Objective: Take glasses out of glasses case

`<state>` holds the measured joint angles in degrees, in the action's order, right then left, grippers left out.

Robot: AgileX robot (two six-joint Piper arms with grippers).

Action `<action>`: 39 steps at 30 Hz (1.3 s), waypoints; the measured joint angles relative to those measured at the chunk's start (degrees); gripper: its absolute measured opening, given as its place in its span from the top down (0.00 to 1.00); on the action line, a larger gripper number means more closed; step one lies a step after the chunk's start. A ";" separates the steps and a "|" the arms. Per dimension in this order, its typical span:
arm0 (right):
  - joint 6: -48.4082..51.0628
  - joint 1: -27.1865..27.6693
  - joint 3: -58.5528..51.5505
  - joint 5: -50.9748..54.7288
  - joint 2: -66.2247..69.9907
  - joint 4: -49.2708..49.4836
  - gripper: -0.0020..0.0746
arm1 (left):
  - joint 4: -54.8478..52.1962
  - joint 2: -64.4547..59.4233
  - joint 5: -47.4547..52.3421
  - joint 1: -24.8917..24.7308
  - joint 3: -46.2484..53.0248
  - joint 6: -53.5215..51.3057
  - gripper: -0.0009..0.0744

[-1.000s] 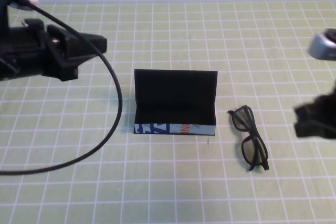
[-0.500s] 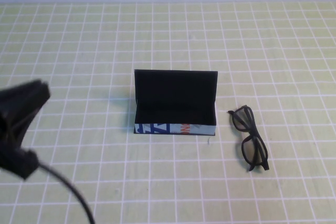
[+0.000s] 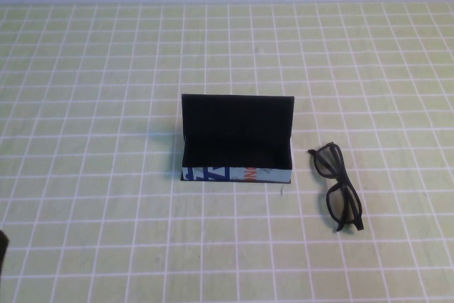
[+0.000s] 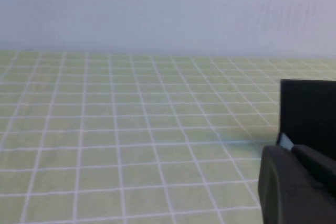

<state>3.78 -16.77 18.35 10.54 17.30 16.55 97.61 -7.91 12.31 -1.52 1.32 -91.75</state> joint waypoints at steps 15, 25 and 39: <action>1.06 0.00 -7.51 -13.41 4.97 0.72 0.99 | 0.54 0.92 -6.35 0.00 0.10 -4.68 0.99; 1.15 0.13 -7.51 -10.10 5.10 0.33 0.99 | 0.57 0.92 -6.48 0.00 0.10 -4.91 0.99; 2.68 9.81 -19.66 -6.77 -14.69 -3.39 0.99 | 0.70 0.92 -6.50 0.00 0.10 -4.99 0.99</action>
<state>6.46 -6.96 -1.31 3.77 2.61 13.17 98.31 -6.99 5.80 -1.52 1.42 -96.74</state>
